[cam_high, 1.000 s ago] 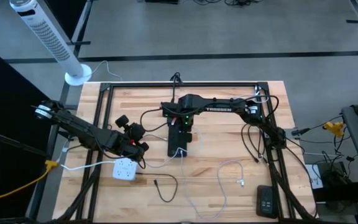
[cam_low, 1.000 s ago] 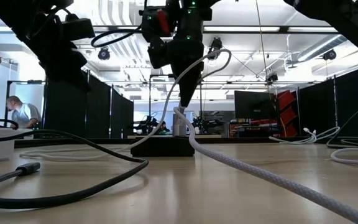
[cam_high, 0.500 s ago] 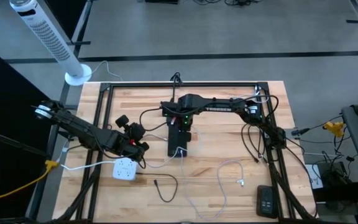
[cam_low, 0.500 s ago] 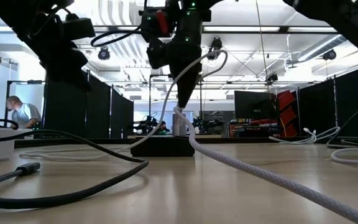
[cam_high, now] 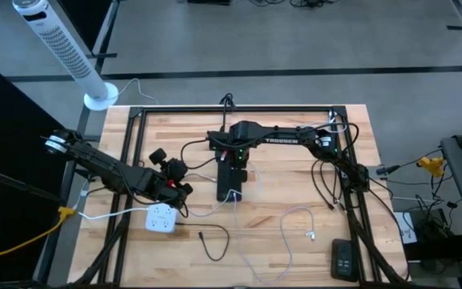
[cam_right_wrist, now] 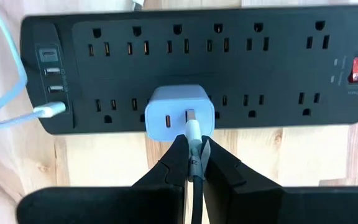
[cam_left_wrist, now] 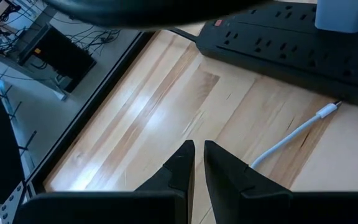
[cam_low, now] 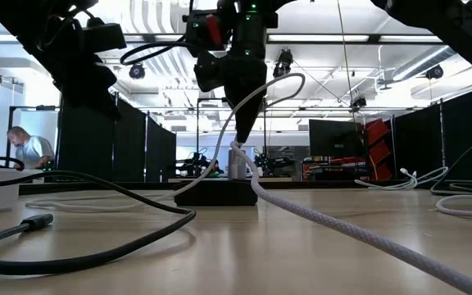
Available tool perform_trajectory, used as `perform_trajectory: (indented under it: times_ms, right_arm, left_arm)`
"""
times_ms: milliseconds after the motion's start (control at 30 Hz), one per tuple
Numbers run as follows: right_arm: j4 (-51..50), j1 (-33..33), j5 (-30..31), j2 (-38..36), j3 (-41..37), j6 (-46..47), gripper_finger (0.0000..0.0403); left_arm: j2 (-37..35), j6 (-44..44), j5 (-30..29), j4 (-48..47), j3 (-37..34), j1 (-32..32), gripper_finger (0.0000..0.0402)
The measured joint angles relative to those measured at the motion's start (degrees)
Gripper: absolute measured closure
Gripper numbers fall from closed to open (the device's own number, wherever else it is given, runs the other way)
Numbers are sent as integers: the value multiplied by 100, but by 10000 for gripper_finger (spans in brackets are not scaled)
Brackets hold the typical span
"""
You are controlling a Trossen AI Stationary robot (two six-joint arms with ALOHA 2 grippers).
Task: Insert USB
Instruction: Insert the white charger cable into the white charger adapter
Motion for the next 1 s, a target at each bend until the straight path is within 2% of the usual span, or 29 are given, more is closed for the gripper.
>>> perform_trajectory:
  times_ms: [233,367,467,633,800,900,1000]
  right_arm:
    - [-118,-5,32,-6,69,-238,390]
    - [-101,145,47,-188,69,-715,390]
    - [18,312,26,-380,69,-963,390]
    - [320,578,-25,-660,71,-1089,390]
    - [587,816,-47,-832,75,-1149,390]
    - [809,946,-83,-903,76,-1199,390]
    - [1109,1065,-87,-956,78,-1280,390]
  left_arm:
    - [0,67,26,124,-2,2,378]
    - [0,599,67,798,-111,2,376]
    - [0,1483,239,1960,-313,0,369]
    - [-2,3121,310,4570,-942,86,345]
    - [-2,4208,1087,6855,-1511,265,299]
    - [26,4510,1550,7653,-1760,399,266]
    - [116,4695,1718,7968,-1832,459,239]
